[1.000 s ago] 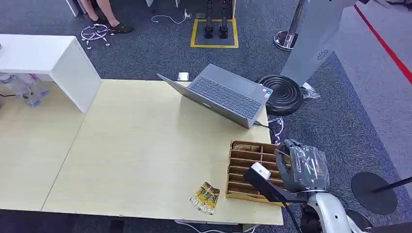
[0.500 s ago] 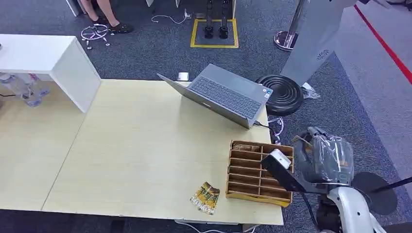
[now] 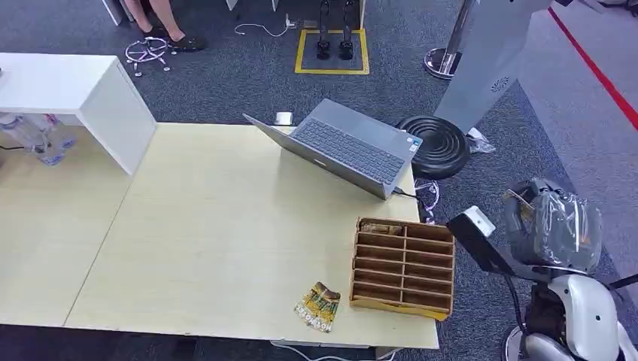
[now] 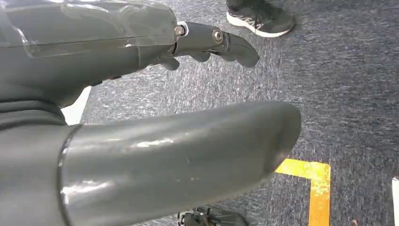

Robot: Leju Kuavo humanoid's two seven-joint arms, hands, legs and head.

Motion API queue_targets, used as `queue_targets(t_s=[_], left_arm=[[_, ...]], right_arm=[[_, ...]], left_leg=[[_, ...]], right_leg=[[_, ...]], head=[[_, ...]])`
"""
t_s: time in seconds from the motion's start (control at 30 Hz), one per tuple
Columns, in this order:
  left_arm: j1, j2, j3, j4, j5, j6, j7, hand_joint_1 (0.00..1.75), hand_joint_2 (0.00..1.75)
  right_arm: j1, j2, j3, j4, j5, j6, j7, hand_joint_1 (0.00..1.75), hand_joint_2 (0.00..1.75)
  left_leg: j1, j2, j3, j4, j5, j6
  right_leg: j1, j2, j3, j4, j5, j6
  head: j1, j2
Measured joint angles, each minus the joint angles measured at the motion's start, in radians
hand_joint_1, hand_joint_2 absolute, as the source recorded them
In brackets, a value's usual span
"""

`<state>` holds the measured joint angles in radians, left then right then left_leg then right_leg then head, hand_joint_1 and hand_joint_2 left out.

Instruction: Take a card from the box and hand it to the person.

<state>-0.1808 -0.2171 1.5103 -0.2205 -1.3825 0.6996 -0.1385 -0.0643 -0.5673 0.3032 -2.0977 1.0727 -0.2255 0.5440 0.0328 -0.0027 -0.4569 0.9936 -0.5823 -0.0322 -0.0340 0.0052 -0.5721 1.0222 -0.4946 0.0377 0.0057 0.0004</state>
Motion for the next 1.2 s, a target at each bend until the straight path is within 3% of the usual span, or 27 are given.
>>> queue_targets(t_s=[0.47, 1.2], left_arm=[[0.000, 0.006, -0.024, 0.031, -0.020, 0.000, -0.017, 0.00, 0.00], [0.000, 0.011, -0.034, 0.031, -0.031, -0.002, -0.029, 0.00, 0.00]], right_arm=[[0.027, -0.001, -0.098, 0.122, -0.027, -0.004, -0.028, 1.57, 1.75], [0.063, 0.016, -0.096, 0.197, -0.071, -0.037, -0.050, 1.61, 1.75]], left_leg=[[0.000, 0.000, 0.000, 0.000, 0.000, 0.000], [0.000, 0.000, -0.002, 0.000, 0.000, 0.000]], right_leg=[[0.000, 0.000, 0.000, 0.000, 0.000, 0.000], [0.000, 0.000, 0.000, 0.000, 0.000, 0.000]], head=[[0.000, 0.000], [0.000, 0.000]])
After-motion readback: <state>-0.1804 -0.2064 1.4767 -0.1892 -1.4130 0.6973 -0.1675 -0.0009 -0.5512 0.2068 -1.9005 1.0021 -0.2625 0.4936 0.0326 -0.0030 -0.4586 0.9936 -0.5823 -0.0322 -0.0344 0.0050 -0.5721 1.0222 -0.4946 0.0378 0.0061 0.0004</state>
